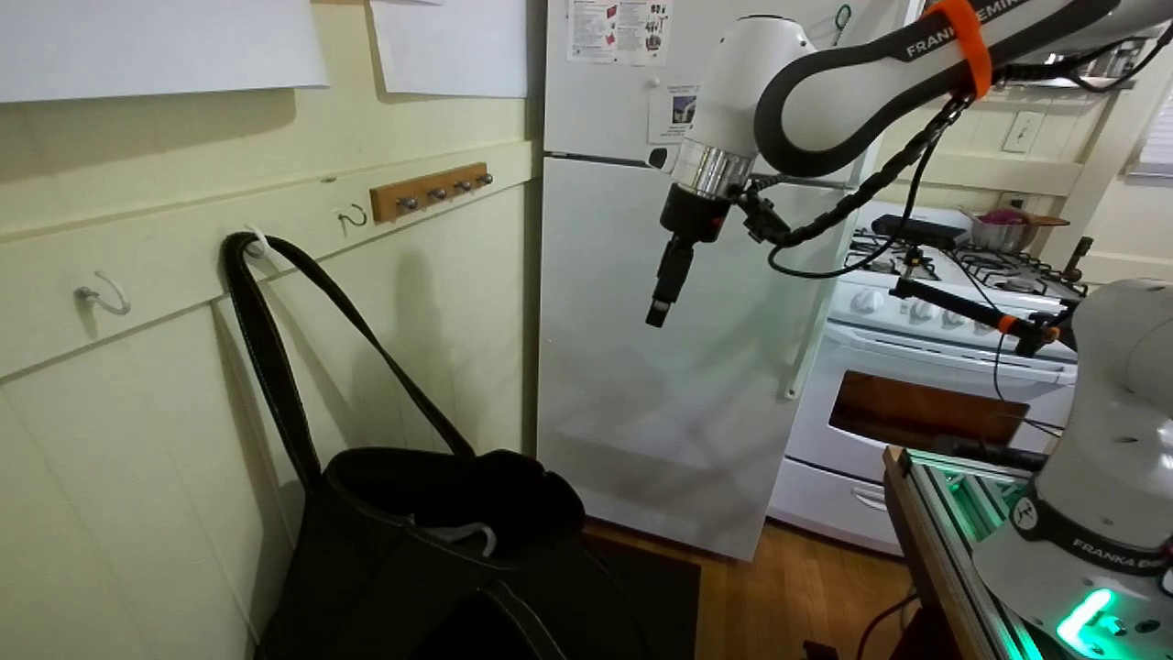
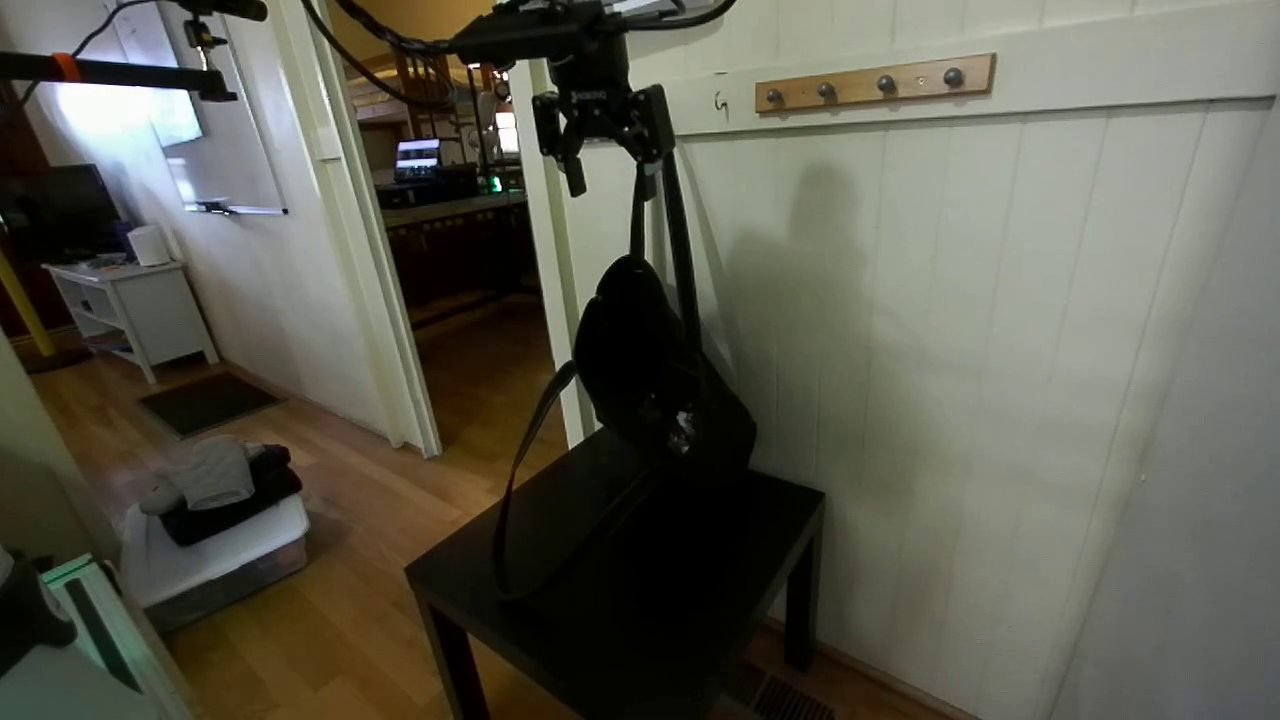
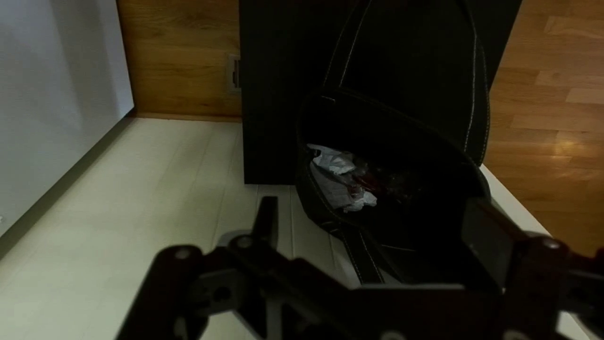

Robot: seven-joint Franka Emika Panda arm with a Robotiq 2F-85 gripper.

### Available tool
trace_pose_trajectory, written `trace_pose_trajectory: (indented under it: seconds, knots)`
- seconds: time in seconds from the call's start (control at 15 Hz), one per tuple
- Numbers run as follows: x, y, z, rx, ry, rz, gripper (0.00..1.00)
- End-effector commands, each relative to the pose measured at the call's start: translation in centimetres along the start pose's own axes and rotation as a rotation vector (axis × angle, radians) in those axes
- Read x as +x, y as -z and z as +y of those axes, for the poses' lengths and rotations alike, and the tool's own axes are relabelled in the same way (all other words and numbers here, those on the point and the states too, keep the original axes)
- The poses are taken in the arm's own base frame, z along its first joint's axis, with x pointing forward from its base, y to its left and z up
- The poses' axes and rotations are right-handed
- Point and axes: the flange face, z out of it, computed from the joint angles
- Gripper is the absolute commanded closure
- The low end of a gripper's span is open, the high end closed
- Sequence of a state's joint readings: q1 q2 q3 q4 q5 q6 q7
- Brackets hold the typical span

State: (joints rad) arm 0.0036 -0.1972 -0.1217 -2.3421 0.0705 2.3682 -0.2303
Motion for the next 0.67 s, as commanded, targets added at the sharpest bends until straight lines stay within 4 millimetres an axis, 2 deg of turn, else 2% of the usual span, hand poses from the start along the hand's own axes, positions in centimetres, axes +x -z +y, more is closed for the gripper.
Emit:
trace_pose_trajectory:
  seconds: [0.0, 0.13, 0.6]
  knots:
    - [0.0, 0.1, 0.0, 0.0, 0.0, -0.001, 0.0]
    - [1.2, -0.6, -0.1, -0.008, 0.027, -0.002, 0.0]
    - [8.2, -4.8, 0.5, 0.009, 0.179, 0.02, 0.0]
